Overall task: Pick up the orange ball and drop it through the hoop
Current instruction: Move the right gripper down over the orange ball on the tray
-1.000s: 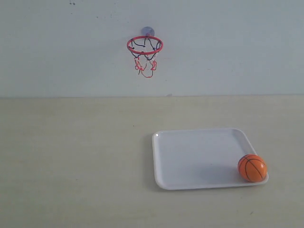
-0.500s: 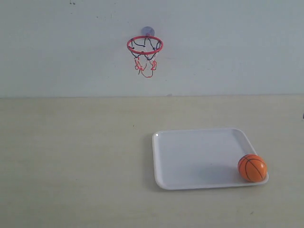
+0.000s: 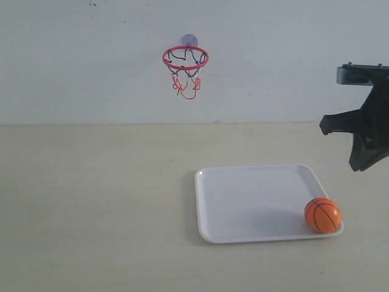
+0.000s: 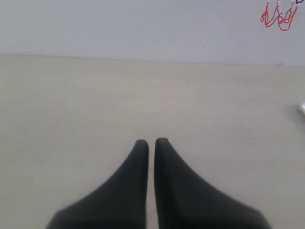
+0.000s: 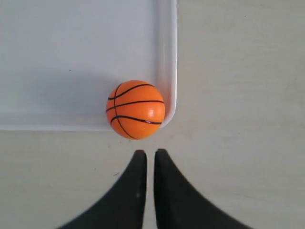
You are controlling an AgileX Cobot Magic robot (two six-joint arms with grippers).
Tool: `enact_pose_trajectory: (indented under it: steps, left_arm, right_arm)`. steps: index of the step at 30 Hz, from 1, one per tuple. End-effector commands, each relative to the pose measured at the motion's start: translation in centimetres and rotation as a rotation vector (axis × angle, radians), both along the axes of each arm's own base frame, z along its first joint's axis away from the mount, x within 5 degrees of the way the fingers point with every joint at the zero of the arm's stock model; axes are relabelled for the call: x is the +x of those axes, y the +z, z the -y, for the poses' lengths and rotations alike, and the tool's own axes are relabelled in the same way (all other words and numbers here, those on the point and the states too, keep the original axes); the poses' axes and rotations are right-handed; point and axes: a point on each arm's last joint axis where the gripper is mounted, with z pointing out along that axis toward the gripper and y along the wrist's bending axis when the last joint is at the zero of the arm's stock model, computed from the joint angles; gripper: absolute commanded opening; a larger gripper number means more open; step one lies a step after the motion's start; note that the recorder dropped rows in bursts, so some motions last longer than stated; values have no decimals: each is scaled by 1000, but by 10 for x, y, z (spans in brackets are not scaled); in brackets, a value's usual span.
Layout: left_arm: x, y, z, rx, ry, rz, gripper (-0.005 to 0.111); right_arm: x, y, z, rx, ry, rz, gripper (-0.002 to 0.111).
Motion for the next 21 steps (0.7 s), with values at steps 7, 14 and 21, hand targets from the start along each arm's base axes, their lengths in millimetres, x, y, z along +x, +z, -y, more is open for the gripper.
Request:
enact_pose_trajectory:
  steps: [7,14,21]
  left_arm:
    - [0,0,0,-13,5,6,4]
    - [0,0,0,-13,5,6,4]
    - [0,0,0,-13,5,6,4]
  right_arm:
    - [15,-5,-2,-3,51,-31,66]
    - [22,-31,-4,7,49,-109,66]
    - [29,-60,-15,52,86,-188,66]
